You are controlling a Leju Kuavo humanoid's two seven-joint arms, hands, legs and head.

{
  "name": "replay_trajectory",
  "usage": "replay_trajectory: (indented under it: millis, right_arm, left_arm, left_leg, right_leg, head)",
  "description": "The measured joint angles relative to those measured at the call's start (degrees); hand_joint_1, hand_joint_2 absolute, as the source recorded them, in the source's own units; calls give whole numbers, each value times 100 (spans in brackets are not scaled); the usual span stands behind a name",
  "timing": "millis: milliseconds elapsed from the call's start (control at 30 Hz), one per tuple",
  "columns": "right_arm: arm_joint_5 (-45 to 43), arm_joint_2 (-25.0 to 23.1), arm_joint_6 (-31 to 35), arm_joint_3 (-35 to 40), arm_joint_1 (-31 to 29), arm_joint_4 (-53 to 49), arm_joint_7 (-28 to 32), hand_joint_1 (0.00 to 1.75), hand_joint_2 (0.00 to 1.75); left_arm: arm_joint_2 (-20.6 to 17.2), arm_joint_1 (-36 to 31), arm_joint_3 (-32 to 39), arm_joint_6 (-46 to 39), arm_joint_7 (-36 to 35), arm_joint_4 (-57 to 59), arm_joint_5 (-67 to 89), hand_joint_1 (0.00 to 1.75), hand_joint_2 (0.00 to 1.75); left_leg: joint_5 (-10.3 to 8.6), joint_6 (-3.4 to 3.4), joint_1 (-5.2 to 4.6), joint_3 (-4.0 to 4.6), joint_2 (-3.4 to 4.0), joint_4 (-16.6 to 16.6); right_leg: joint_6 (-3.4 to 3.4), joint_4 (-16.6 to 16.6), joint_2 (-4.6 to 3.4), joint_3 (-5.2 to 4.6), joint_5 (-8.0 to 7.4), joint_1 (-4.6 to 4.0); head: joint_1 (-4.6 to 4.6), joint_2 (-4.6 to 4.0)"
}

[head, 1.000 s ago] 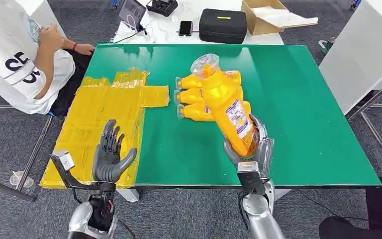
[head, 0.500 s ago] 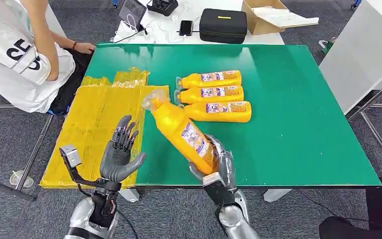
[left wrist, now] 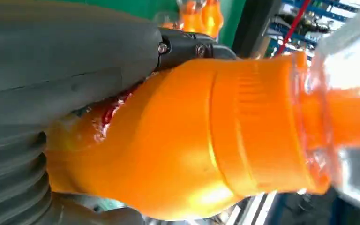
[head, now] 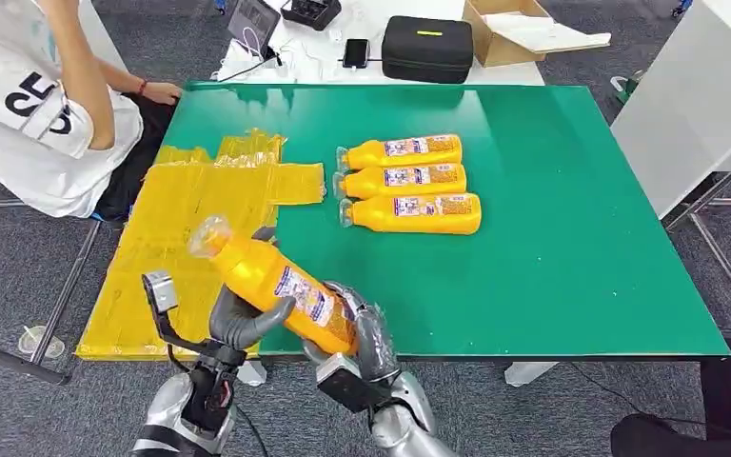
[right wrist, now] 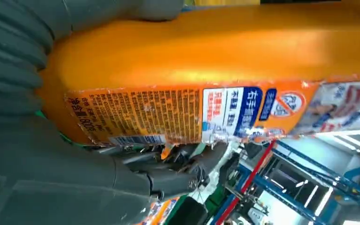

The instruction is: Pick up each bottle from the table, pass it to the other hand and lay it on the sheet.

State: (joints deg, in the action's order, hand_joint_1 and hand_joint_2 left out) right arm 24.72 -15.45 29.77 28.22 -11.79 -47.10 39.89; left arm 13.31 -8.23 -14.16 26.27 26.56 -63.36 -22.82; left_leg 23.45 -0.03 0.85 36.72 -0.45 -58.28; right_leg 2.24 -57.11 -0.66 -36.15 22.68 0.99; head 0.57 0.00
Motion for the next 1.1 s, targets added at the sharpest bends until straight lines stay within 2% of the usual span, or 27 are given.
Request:
replay_trajectory:
  millis: [267,300,333,367,500,533,800,1100]
  right_arm:
    - [7,-79,0,172,-133,600,7,175,175]
    - [9,-89,7,184,-138,647,7,175,175]
    - [9,-94,11,188,-150,686,9,175,175]
    - [9,-96,15,197,-163,723,7,175,175]
    - [0,-122,42,201,-197,828,4,175,175]
    - [-4,-122,52,201,-203,841,4,175,175]
    - [-66,-138,83,197,-214,911,-4,175,175]
    - [-70,-140,87,197,-213,911,-7,175,175]
  left_arm:
    - [-57,-1,7,382,-253,203,-540,0,175]
    - [-65,-1,4,371,-253,229,-529,7,175]
    - [-77,-1,0,347,-251,247,-500,148,175]
    - [-85,-2,-9,293,-228,266,-435,162,175]
    - [-109,-6,-83,111,-111,317,-218,162,175]
    - [-111,-4,-89,61,-81,317,-144,175,175]
    - [-122,-7,-166,-405,114,306,440,175,175]
    - [-120,-8,-173,-464,129,262,566,175,175]
  left_leg:
    - [0,0,0,1,0,0]
    - [0,0,0,1,0,0]
    - [0,0,0,1,0,0]
    - [0,0,0,1,0,0]
    - [0,0,0,1,0,0]
    - [0,0,0,1,0,0]
    - [0,0,-1,3,-1,0]
    - [0,0,0,3,-1,0]
  right_leg:
    - [0,0,-1,-1,0,0]
    - [0,0,0,-2,0,0]
    - [0,0,0,-2,0,0]
    - [0,0,0,-2,0,0]
    - [0,0,0,-2,0,0]
    - [0,0,0,-1,0,0]
    - [0,0,0,-1,0,1]
    - [0,0,0,-1,0,0]
  head:
    - [0,2]
    - [-2,2]
    - [0,0]
    - [-2,0]
    - [-2,0]
    - [-2,0]
    - [-2,0]
    - [-2,2]
